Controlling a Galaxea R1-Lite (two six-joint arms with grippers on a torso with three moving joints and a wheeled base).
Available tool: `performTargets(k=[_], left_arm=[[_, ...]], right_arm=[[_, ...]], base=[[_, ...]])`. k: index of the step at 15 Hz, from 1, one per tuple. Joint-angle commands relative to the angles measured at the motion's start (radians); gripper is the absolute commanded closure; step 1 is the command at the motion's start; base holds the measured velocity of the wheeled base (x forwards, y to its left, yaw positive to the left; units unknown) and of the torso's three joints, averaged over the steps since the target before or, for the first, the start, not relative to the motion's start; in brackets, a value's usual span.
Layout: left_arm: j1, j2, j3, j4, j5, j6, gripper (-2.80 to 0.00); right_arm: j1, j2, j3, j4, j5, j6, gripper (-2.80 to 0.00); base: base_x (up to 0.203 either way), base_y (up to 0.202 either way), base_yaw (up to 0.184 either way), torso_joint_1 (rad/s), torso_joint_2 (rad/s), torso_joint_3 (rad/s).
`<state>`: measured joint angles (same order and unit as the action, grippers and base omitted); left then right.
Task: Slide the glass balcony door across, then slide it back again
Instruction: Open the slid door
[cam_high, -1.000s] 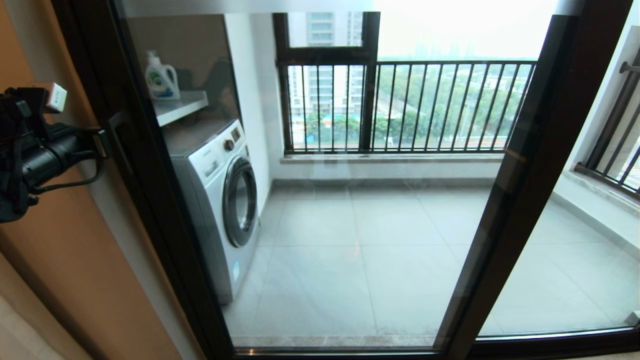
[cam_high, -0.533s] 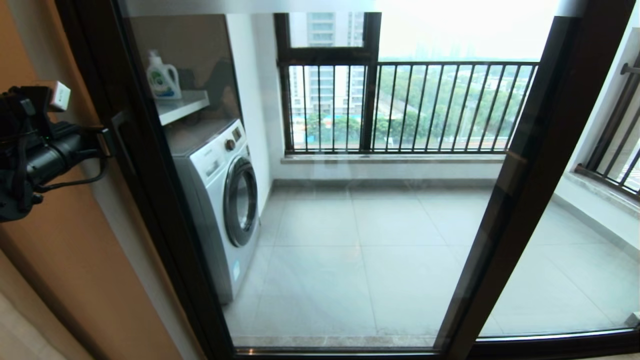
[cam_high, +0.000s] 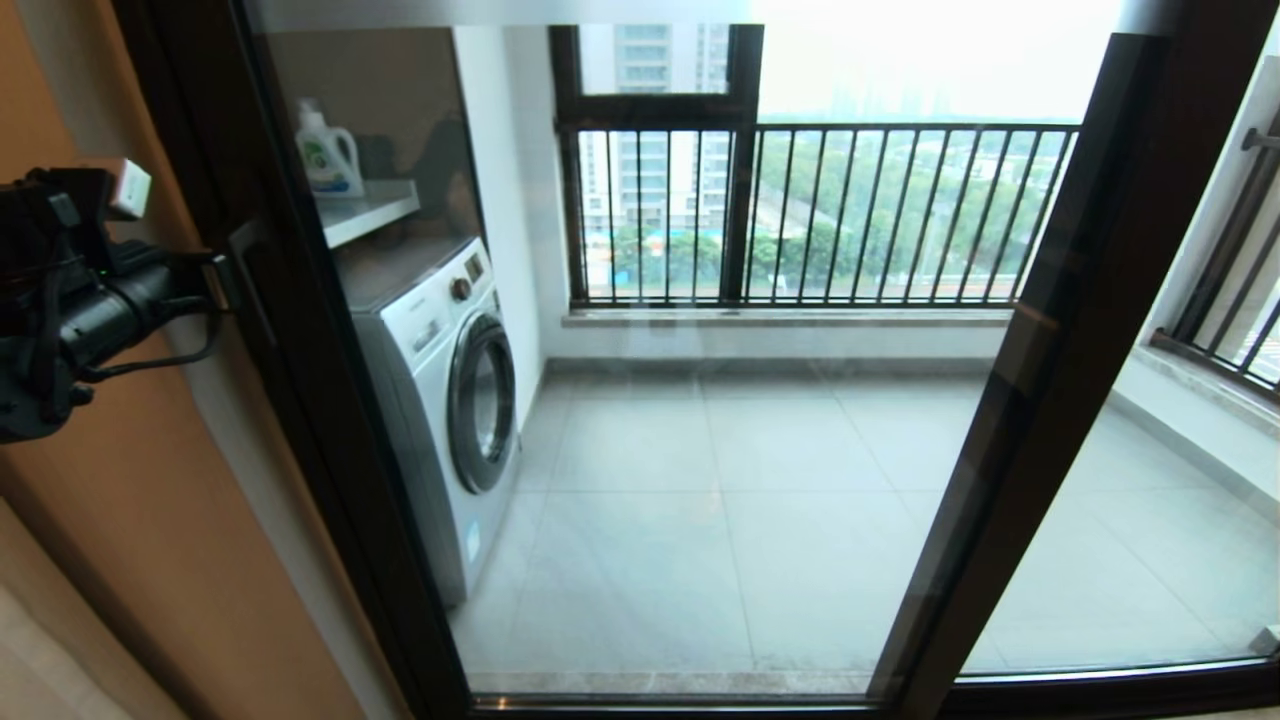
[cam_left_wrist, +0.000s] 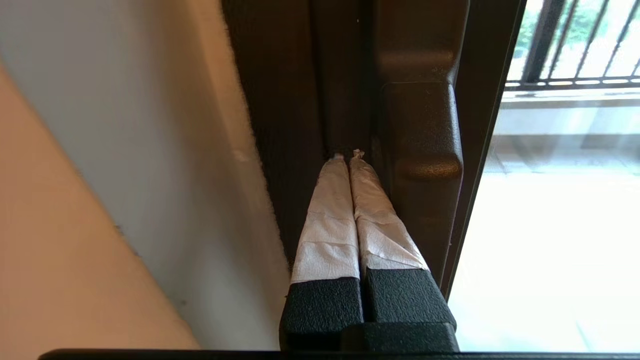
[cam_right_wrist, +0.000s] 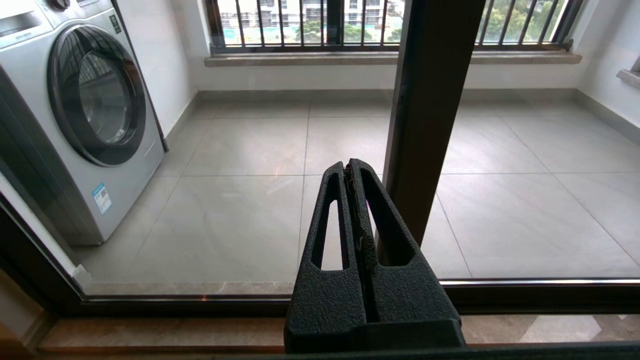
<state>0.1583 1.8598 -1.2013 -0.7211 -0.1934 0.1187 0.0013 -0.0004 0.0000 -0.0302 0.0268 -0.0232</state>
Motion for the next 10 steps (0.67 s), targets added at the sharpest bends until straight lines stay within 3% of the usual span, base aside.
performTargets(k=[1, 7, 10], left_arm=[[-0.049, -0.007, 0.002, -0.009, -0.006, -0.001, 0.00], [-0.074, -0.008, 0.001, -0.012, -0.002, -0.001, 0.00], [-0.149, -0.004, -0.007, -0.014, 0.065, 0.000, 0.00]], right_arm=[[0.000, 0.000, 0.012, 0.000, 0.001, 0.000, 0.00], [0.000, 0.000, 0.012, 0.000, 0.001, -0.001, 0.00], [0.000, 0.000, 0.012, 0.000, 0.001, 0.000, 0.00]], base=[[0.000, 0.000, 0.000, 0.000, 0.00, 0.000], [0.000, 0.000, 0.000, 0.000, 0.00, 0.000], [0.000, 0.000, 0.000, 0.000, 0.00, 0.000]])
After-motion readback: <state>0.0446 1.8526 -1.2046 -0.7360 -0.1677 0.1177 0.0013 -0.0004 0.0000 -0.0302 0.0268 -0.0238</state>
